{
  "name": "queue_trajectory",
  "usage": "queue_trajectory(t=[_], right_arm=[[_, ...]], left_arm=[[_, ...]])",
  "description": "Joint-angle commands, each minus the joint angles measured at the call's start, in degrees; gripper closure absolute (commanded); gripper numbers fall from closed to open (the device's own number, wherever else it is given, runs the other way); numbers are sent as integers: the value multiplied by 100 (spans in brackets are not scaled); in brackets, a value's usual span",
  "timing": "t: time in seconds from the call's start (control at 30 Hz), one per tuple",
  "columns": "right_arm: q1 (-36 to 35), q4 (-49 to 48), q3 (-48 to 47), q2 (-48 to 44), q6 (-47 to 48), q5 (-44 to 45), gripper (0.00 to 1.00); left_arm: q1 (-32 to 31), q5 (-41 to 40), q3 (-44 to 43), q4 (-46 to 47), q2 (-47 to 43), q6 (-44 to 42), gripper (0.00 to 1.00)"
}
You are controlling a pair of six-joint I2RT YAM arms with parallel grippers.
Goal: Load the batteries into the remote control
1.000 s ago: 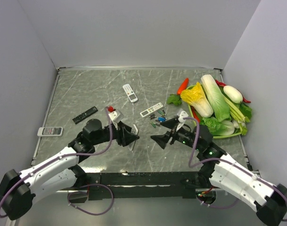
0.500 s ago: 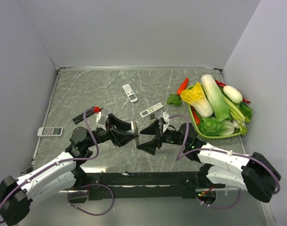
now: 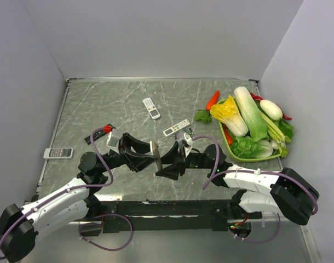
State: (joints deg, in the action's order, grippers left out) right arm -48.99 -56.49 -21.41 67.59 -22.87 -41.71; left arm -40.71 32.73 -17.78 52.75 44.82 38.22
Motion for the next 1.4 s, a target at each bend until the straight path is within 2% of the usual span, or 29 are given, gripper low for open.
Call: queue_trajectory(t=[0.0,0.03,0.1,0.13,0.2,0.23,0.3,0.37,0.4,0.43,0.57,0.7,0.87,1.2,1.3,1.37], right_arm=[[-49,-504,-302,-53,37,-170,48],[-49,-477,-311,-71,55,-170,63],[-58,-372,-355,-114,107,-144,78],[-75,-302,-373,-132,169,-118,90],[-101,14,-434,-211,352,66,100],[-119,154,-452,-255,432,189,100],[-242,549,-461,-413,721,783,100],[-487,892,-487,-614,950,1382,100],[-584,1355,-565,-677,1239,2099,100],[-716,1551,-618,-729,1389,2445,100],[-1121,2194,-882,-870,1628,3923,100],[-1454,2712,-1172,-713,1777,4794,100],[-1754,2959,-1444,-484,1839,5488,100],[-2088,3012,-1656,-238,1479,6000,100],[-2132,2951,-1665,-220,1356,6017,100],[-2167,2951,-1691,-185,1251,6105,100]], left_arm=[[10,58,91,526,-175,142,99],[10,49,108,473,-210,116,98],[10,-29,134,412,-245,98,96],[10,-56,143,342,-306,63,91],[10,-213,135,52,-403,11,75],[10,-275,117,-106,-438,-85,54],[2,-538,-41,-782,-526,-270,32],[2,-802,-155,-1195,-605,-306,23],[-7,-925,-164,-1458,-701,-315,21],[-25,-1292,-156,-1591,-763,-271,17],[-270,-2242,-59,-1996,-1080,-253,12],[-867,-3000,-24,-2173,-1247,-525,14],[-1264,-3632,-6,-2024,-1037,-649,21],[-1607,-4257,257,-1242,-492,-825,39],[-1625,-4310,398,-1083,-474,-798,52],[-1642,-4319,460,-1004,-413,-807,56]])
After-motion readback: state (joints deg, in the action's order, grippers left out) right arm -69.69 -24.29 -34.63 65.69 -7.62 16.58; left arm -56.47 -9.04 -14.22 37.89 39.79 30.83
